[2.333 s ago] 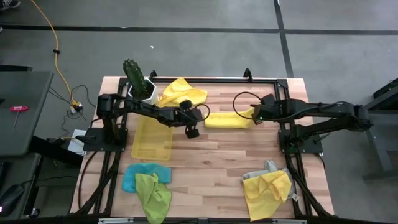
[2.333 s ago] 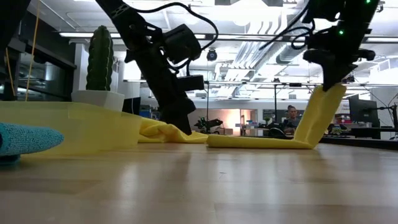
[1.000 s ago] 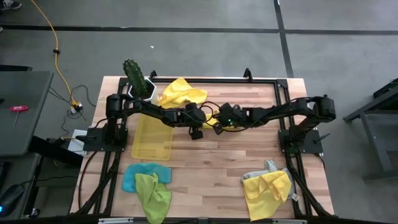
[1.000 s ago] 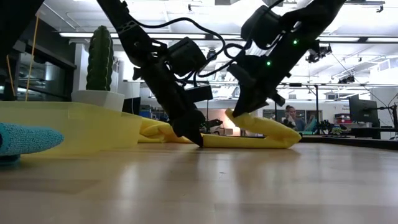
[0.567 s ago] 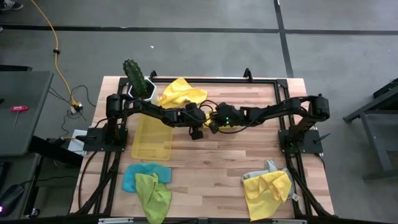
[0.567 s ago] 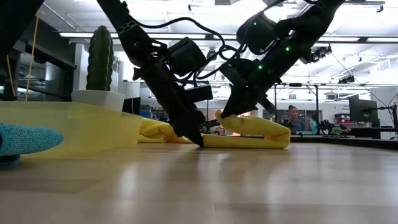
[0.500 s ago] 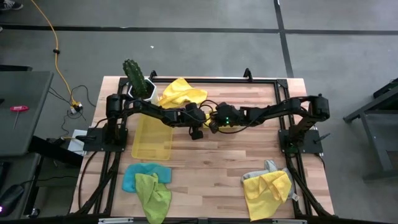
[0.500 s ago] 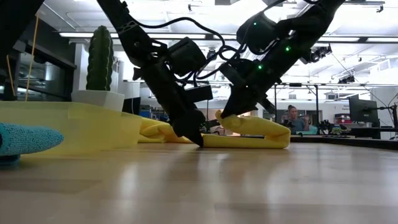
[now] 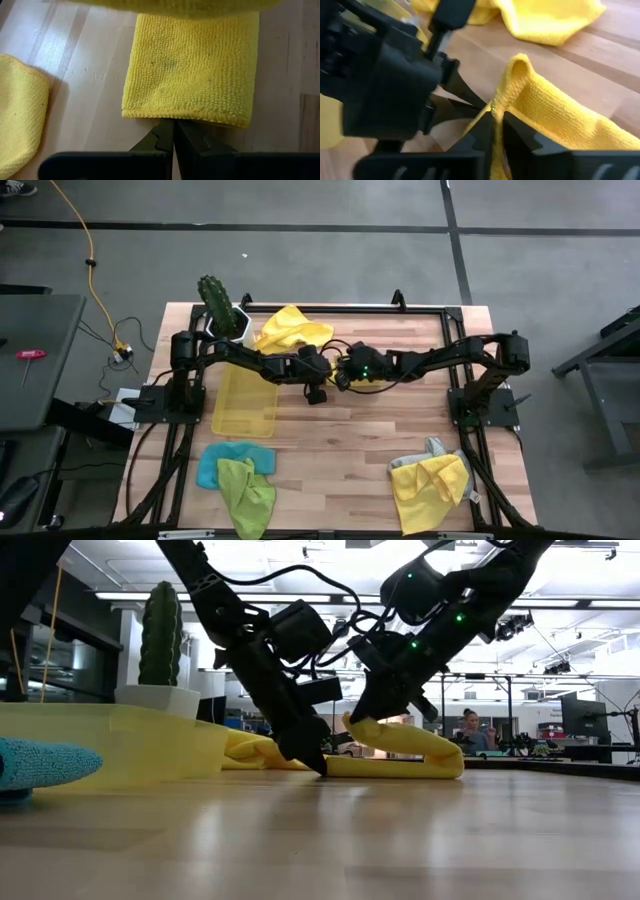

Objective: Fold microfiber towels
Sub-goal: Fold the top right yellow microfiber towel

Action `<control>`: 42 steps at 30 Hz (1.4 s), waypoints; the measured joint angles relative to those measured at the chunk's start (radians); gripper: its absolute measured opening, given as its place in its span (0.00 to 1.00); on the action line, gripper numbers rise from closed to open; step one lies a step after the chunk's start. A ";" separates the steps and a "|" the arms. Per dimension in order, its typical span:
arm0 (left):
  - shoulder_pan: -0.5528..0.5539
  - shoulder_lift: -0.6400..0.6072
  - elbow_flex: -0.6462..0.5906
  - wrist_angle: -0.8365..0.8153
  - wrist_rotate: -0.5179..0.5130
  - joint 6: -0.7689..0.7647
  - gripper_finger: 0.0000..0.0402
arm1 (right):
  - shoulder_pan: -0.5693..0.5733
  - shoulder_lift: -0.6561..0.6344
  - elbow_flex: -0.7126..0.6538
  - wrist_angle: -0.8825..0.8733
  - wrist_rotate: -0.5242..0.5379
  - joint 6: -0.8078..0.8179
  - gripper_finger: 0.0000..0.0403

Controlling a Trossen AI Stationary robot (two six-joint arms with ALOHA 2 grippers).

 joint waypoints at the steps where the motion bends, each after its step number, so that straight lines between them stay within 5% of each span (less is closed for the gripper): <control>1: 0.000 0.000 0.000 0.000 0.000 0.000 0.00 | 0.000 0.000 0.000 0.013 -0.002 -0.010 0.13; 11: 0.000 -0.003 0.000 -0.001 -0.004 0.000 0.00 | 0.000 -0.014 0.000 0.031 -0.008 -0.071 0.42; 26: -0.029 -0.115 -0.001 -0.038 0.012 0.085 0.00 | 0.044 -0.303 -0.019 -0.522 0.137 -0.261 0.44; 33: -0.068 -0.115 -0.025 0.094 0.061 0.200 0.00 | 0.101 -0.459 -0.255 -0.457 0.184 -0.178 0.44; 42: -0.050 -0.115 -0.025 0.177 0.051 0.273 0.02 | 0.121 -0.690 -0.478 -0.167 0.160 -0.148 0.44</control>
